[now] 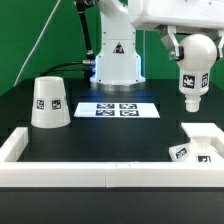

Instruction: Assemble lamp

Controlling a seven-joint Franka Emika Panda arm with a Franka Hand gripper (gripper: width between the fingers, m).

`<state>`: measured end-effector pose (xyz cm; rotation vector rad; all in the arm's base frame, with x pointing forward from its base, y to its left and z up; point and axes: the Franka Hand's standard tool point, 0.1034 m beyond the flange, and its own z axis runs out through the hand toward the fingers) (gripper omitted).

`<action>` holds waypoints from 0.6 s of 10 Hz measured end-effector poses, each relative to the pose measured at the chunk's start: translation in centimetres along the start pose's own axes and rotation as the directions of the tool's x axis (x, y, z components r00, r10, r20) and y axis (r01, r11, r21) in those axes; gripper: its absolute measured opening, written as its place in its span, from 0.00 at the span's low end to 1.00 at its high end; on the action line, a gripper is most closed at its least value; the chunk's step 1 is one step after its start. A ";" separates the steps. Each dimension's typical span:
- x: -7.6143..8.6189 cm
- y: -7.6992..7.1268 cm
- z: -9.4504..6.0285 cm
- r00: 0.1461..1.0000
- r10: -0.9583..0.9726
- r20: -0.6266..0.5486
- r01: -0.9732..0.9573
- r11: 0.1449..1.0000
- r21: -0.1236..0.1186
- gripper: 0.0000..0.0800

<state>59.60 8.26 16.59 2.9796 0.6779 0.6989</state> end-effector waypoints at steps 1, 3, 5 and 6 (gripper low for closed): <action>0.3 -0.2 0.6 1.000 -0.002 -0.004 0.002 1.000 0.002 0.72; 0.6 -0.1 1.3 1.000 -0.002 -0.005 0.002 1.000 0.004 0.72; 0.4 -0.6 1.8 1.000 -0.007 0.003 0.007 1.000 0.010 0.72; 0.3 -0.8 1.9 1.000 -0.007 0.006 0.007 1.000 0.013 0.72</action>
Offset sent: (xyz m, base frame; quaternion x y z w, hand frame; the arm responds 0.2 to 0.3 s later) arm 0.0100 0.0046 -0.0066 -0.0164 0.0099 -0.0161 0.9997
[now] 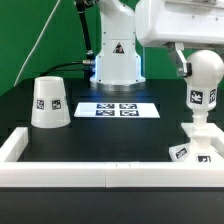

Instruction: Assemble lamp

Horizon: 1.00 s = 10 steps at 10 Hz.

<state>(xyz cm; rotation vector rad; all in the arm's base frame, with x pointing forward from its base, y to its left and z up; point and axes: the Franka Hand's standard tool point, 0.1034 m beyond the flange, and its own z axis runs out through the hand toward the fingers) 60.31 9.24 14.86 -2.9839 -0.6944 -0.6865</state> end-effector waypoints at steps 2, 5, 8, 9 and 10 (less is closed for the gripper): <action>-0.2 -0.3 0.3 1.000 -0.002 0.005 0.002 1.000 0.004 0.72; -0.5 -0.3 0.7 1.000 -0.002 0.013 0.002 1.000 0.007 0.72; -0.9 -0.4 1.3 1.000 0.000 0.022 -0.001 1.000 0.010 0.72; -1.2 -0.6 1.6 1.000 -0.001 0.026 0.001 1.000 0.013 0.72; -1.3 -1.0 1.8 1.000 -0.005 0.030 0.005 1.000 0.017 0.72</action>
Offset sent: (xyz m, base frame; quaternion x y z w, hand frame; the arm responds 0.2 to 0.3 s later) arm 0.0038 0.0013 -0.0045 -0.0071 0.0100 -0.0113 0.9999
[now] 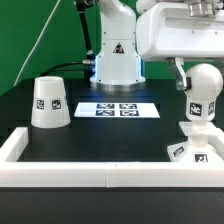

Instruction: Assemble lamp

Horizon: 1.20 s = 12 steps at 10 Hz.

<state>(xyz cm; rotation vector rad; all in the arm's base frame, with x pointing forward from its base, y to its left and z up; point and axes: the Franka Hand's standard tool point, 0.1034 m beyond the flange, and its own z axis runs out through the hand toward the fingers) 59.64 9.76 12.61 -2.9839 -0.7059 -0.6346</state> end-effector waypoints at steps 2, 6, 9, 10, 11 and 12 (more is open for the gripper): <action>-0.1 -0.3 0.3 1.000 -0.004 0.001 0.004 1.000 0.002 0.72; -0.1 -0.2 0.5 1.000 -0.003 -0.030 0.003 1.000 -0.010 0.72; -0.1 -0.2 0.5 1.000 -0.003 -0.029 0.003 1.000 -0.010 0.85; -0.1 -0.2 0.5 1.000 -0.003 -0.029 0.003 1.000 -0.010 0.85; -0.1 -0.2 0.5 1.000 -0.003 -0.029 0.003 1.000 -0.010 0.87; -0.1 -0.2 0.5 1.000 -0.003 -0.029 0.003 1.000 -0.010 0.87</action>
Offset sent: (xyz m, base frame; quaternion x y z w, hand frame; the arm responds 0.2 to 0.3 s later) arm -0.0052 0.0071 -0.0118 0.0035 0.0056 -0.0129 0.9999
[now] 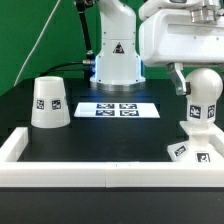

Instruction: Assemble lamp

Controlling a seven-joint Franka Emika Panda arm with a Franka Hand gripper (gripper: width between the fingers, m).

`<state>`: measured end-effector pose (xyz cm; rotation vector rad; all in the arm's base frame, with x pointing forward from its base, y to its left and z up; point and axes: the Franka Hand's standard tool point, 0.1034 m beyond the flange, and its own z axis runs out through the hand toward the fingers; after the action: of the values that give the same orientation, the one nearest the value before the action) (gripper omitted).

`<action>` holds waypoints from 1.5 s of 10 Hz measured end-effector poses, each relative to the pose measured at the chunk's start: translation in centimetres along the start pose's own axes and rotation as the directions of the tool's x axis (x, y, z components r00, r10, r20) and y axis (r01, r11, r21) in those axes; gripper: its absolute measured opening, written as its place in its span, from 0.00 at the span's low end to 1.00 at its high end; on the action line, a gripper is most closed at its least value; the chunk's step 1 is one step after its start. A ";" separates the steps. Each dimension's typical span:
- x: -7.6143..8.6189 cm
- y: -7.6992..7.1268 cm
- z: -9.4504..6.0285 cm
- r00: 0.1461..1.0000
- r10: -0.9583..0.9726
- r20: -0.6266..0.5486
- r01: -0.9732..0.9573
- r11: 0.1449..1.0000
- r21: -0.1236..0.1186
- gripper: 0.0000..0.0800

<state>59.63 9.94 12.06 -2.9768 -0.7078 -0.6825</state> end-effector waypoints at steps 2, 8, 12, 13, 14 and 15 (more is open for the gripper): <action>0.3 0.0 -0.6 1.000 -0.002 0.002 0.002 1.000 0.001 0.87; -0.1 -1.0 -1.3 0.987 0.015 0.160 -0.024 0.998 0.061 0.87; -0.8 -0.5 -1.1 0.923 -0.029 0.384 -0.024 0.991 0.133 0.87; -0.6 -0.2 -0.7 0.927 -0.036 0.373 -0.016 0.991 0.134 0.87; -1.0 0.0 -0.6 0.929 -0.031 0.367 -0.018 0.991 0.130 0.87; -1.3 -0.1 -0.5 0.928 -0.031 0.371 -0.019 0.991 0.131 0.87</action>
Offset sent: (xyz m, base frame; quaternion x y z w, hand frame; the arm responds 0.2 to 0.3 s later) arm -0.0081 -0.0071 0.0134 0.0016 -0.0203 -0.0175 0.9996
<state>58.40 9.40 11.97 -3.0060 -0.7407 -0.0568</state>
